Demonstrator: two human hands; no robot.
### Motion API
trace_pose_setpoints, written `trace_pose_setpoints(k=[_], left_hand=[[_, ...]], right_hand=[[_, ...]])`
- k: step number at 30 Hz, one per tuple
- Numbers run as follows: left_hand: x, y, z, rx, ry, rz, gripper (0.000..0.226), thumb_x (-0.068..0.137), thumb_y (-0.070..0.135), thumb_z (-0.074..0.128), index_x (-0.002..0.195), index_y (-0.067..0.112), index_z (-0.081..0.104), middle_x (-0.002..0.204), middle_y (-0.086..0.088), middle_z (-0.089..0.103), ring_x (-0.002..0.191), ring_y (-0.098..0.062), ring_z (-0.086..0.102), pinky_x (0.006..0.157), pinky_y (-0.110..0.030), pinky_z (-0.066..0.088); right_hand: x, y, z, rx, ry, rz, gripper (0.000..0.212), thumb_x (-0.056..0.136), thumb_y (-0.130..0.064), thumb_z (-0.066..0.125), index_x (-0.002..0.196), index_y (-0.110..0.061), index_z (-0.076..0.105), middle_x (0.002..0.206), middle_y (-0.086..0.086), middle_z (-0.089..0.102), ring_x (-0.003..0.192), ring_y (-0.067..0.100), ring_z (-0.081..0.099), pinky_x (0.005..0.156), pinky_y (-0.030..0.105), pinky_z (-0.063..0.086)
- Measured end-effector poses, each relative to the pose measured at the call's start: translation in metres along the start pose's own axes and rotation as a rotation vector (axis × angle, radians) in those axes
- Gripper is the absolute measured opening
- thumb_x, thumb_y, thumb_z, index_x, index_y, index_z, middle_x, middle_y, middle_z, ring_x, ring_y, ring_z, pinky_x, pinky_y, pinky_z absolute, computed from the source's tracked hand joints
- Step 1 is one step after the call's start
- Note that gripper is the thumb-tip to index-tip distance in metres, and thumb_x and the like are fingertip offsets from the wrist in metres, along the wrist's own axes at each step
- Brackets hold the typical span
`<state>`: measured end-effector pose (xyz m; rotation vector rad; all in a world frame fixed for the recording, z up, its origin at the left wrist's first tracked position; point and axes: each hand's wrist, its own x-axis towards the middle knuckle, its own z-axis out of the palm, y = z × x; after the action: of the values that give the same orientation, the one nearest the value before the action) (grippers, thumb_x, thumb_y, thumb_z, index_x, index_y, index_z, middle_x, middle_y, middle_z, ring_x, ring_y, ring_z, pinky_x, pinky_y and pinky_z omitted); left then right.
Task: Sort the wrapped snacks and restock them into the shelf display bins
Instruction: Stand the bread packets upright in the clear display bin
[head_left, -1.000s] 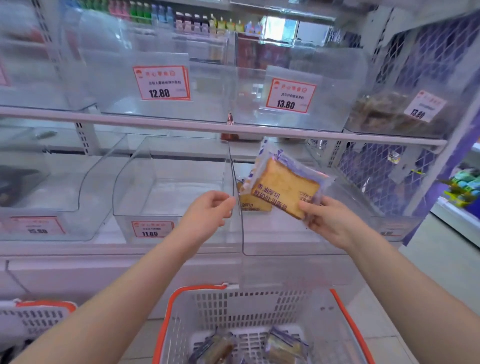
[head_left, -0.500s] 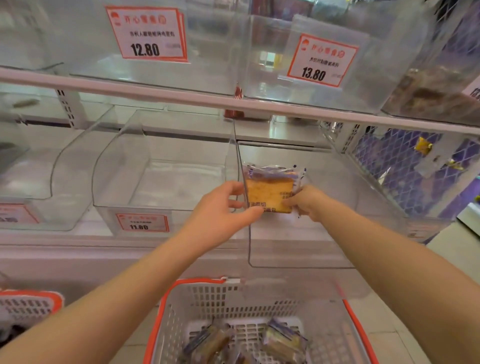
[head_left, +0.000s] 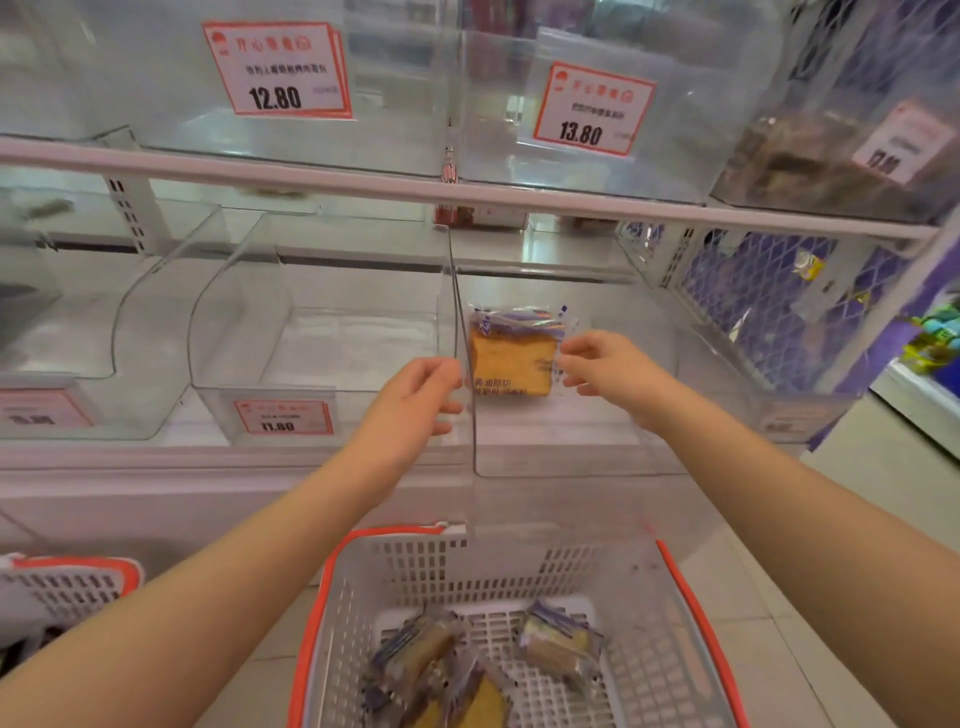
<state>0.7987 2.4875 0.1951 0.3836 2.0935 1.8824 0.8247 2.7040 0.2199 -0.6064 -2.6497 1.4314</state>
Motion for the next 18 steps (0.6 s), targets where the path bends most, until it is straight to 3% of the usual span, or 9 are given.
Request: trace_pose_setpoints(k=[2, 5, 10, 12, 15, 18], left_hand=[[-0.008, -0.014, 0.001, -0.011, 0.015, -0.076, 0.014, 0.096, 0.024, 0.044, 0.096, 0.020, 0.057, 0.095, 0.004, 0.062, 0.077, -0.010, 0.060, 0.064, -0.020, 0.048], [-0.021, -0.045, 0.002, 0.098, 0.003, -0.157, 0.011, 0.094, 0.013, 0.048, 0.102, 0.014, 0.056, 0.088, 0.001, 0.061, 0.072, -0.010, 0.058, 0.058, -0.018, 0.044], [-0.042, -0.110, 0.014, 0.336, -0.063, -0.268, 0.018, 0.092, 0.009, 0.048, 0.106, 0.007, 0.060, 0.083, -0.002, 0.060, 0.066, -0.012, 0.056, 0.054, -0.018, 0.043], [-0.052, -0.138, 0.018, 0.508, -0.109, -0.290, 0.016, 0.089, 0.009, 0.050, 0.097, 0.007, 0.064, 0.086, -0.006, 0.064, 0.074, -0.018, 0.061, 0.057, -0.018, 0.042], [-0.070, -0.175, 0.020, 0.714, -0.226, -0.346, 0.016, 0.087, 0.008, 0.049, 0.076, 0.007, 0.061, 0.094, -0.018, 0.067, 0.093, -0.030, 0.061, 0.072, -0.028, 0.041], [-0.090, -0.208, 0.024, 0.882, -0.299, -0.372, 0.024, 0.090, 0.017, 0.046, 0.067, 0.012, 0.051, 0.095, -0.019, 0.065, 0.096, -0.032, 0.059, 0.070, -0.029, 0.039]], right_hand=[[-0.041, -0.005, -0.007, 0.011, -0.009, -0.170, 0.015, 0.090, -0.011, 0.056, 0.103, -0.008, 0.063, 0.084, 0.005, 0.064, 0.061, 0.007, 0.056, 0.061, 0.020, 0.049], [-0.098, 0.000, -0.010, 0.093, -0.116, -0.266, 0.013, 0.091, -0.008, 0.054, 0.089, -0.016, 0.065, 0.066, -0.003, 0.062, 0.046, 0.000, 0.046, 0.046, 0.012, 0.039], [-0.137, 0.049, 0.031, -0.056, -0.371, -0.176, 0.013, 0.092, -0.009, 0.054, 0.088, -0.017, 0.063, 0.065, -0.004, 0.061, 0.047, -0.004, 0.049, 0.048, 0.011, 0.038], [-0.138, 0.081, 0.057, -0.117, -0.415, -0.080, 0.010, 0.092, -0.009, 0.053, 0.097, -0.009, 0.063, 0.066, -0.005, 0.059, 0.051, -0.001, 0.051, 0.051, 0.014, 0.041], [-0.137, 0.129, 0.089, -0.210, -0.476, 0.060, 0.020, 0.093, -0.011, 0.052, 0.109, -0.001, 0.058, 0.072, -0.001, 0.057, 0.057, 0.010, 0.052, 0.057, 0.020, 0.045], [-0.138, 0.167, 0.111, -0.235, -0.505, 0.139, 0.014, 0.093, -0.017, 0.053, 0.100, -0.007, 0.060, 0.077, 0.002, 0.061, 0.064, 0.016, 0.056, 0.067, 0.031, 0.049]])
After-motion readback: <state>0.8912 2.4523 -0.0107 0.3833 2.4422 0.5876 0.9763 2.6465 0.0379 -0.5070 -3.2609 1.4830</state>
